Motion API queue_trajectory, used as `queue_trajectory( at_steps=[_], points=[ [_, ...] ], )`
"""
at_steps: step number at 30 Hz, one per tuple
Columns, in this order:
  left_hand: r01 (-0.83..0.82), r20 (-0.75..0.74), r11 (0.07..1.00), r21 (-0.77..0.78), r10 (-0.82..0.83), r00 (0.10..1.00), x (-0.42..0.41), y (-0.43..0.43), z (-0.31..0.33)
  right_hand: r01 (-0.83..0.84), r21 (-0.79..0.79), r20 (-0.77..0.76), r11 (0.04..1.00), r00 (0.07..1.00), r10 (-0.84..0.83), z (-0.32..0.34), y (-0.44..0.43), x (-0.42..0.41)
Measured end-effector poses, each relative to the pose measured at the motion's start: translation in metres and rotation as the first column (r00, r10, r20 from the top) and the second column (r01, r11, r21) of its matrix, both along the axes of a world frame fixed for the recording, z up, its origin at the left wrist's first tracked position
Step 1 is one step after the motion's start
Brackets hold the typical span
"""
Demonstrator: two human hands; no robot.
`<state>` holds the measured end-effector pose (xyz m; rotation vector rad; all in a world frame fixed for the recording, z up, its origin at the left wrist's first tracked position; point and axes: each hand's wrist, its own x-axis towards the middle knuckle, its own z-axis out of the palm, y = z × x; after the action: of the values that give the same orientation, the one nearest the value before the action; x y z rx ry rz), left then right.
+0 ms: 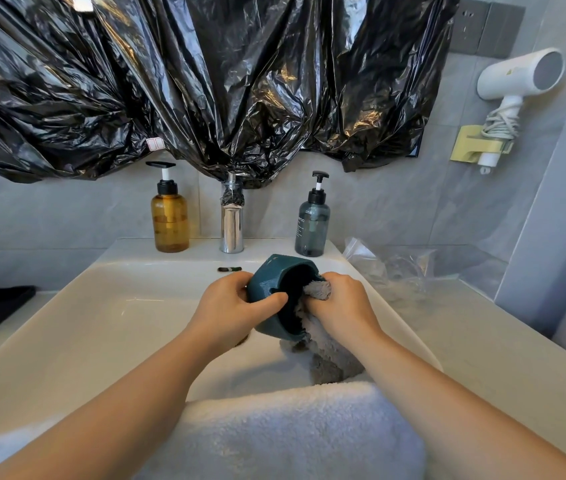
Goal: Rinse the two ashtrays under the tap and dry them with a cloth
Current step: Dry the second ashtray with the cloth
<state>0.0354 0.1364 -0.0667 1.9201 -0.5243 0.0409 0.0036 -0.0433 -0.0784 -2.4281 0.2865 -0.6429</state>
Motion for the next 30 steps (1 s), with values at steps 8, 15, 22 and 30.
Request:
queue_trajectory(
  at_steps=[8, 15, 22, 30],
  points=[
    [0.056, -0.025, 0.998, -0.014, -0.057, 0.998, -0.004, -0.009, -0.004, 0.031, 0.322, -0.036, 0.946, 0.999, -0.020, 0.002, -0.001, 0.001],
    [0.014, 0.124, 0.997, 0.073, -0.023, 0.992, -0.005, -0.003, 0.000, 0.051, 0.079, -0.023, 0.996, 0.999, -0.050, 0.005, 0.003, -0.003],
    [0.039, 0.058, 0.999, -0.026, -0.038, 0.998, -0.006, 0.000, 0.001, 0.006, 0.087, 0.037, 0.996, 0.999, -0.010, 0.004, 0.003, -0.002],
    [0.108, 0.014, 0.994, -0.031, -0.107, 0.994, -0.004, -0.011, -0.007, 0.028, 0.325, 0.017, 0.945, 0.999, -0.036, 0.002, -0.002, -0.001]
  ],
)
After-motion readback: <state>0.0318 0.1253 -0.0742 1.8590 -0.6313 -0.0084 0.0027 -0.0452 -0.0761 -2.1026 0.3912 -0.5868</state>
